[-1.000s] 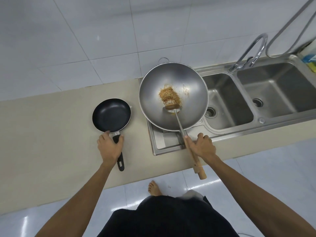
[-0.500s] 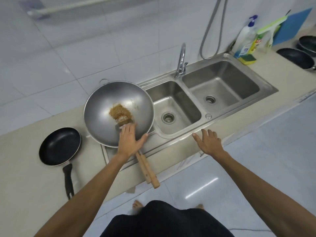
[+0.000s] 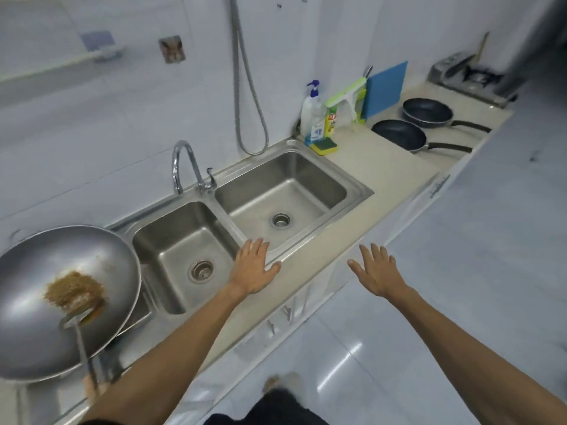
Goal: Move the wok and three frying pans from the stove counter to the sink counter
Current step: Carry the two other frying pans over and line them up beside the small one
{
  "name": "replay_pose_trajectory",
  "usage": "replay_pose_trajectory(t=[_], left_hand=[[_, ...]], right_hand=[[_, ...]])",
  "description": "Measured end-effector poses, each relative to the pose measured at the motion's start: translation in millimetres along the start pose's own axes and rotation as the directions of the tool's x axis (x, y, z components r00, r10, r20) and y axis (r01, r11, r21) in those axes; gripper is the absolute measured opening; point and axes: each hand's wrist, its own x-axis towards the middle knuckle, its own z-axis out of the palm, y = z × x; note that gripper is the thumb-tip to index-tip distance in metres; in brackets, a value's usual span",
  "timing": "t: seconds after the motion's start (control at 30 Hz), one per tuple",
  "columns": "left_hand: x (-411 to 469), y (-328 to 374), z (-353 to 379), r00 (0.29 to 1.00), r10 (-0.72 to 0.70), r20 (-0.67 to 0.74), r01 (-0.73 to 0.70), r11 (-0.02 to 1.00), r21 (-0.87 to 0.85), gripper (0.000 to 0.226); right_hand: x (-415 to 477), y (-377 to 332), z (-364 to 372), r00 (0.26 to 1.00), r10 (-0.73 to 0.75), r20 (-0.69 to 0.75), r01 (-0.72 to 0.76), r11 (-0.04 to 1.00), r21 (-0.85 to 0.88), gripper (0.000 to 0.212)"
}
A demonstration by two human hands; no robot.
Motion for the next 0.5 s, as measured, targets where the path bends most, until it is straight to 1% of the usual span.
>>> replay_pose_trajectory(t=[0.13,0.23,0.4,0.5], left_hand=[[75,62,18,0.991,0.032,0.133,-0.045,0.994,0.096,0.077],[134,108,27,0.977,0.071,0.202,-0.095,0.989,0.115,0.079],[243,178,30,0.961,0.109,0.255,-0.139,0.985,0.103,0.081],[307,219,29,0.957,0.142,0.254,-0.176,0.977,0.119,0.082]], right_hand=[[33,71,-24,0.998,0.055,0.023,-0.055,0.998,0.02,0.072],[65,120,-42,0.994,0.105,0.028,-0.106,0.994,0.04,0.072],[136,194,-83,0.983,0.181,0.021,-0.182,0.981,0.072,0.073],[180,236,-114,0.975,0.224,-0.017,-0.221,0.971,0.089,0.073]])
